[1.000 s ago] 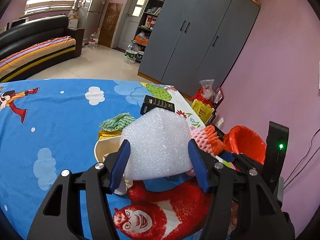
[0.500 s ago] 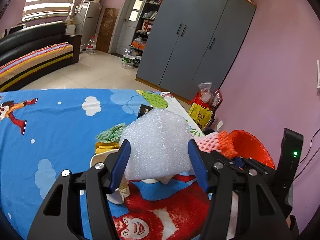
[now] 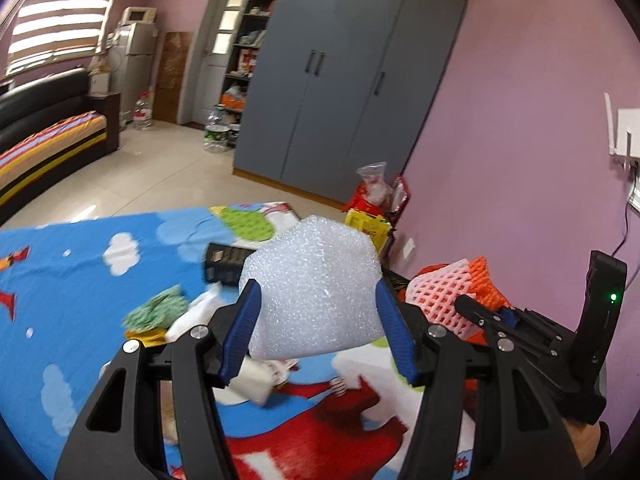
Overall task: Collect trash
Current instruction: 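Carry both items over the orange bin and open both tools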
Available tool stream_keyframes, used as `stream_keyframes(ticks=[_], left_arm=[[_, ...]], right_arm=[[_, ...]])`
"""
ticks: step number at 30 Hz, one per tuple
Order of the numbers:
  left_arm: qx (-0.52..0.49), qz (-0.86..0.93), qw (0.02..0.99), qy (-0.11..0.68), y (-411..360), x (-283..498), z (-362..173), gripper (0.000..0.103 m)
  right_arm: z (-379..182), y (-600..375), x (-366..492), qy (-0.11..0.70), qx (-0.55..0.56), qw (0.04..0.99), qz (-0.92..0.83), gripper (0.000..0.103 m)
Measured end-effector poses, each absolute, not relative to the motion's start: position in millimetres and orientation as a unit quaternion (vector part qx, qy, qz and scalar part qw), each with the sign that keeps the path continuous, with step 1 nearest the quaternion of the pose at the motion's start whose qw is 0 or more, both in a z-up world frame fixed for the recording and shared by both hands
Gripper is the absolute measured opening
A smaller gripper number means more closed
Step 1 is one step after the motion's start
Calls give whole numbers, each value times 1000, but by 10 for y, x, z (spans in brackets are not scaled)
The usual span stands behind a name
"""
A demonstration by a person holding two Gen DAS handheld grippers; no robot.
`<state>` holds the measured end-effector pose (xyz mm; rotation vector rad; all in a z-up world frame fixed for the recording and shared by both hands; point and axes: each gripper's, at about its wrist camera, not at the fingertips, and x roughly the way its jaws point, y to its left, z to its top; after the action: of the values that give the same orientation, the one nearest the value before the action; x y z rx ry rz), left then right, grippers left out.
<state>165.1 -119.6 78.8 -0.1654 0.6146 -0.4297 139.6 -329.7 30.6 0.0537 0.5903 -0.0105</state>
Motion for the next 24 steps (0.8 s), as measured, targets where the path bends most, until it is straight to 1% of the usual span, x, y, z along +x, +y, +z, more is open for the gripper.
stream_keyframes(ticks=[14,24], left_arm=[[-47,-292,904,310,-2163,1866,846,57],[-41,-343,879,329,-2742,1969,754,57]], right_arm=[[380,-4129,1308,275,45,955,-97,26],[374,-4553,1265,276,45,946,-164,26]])
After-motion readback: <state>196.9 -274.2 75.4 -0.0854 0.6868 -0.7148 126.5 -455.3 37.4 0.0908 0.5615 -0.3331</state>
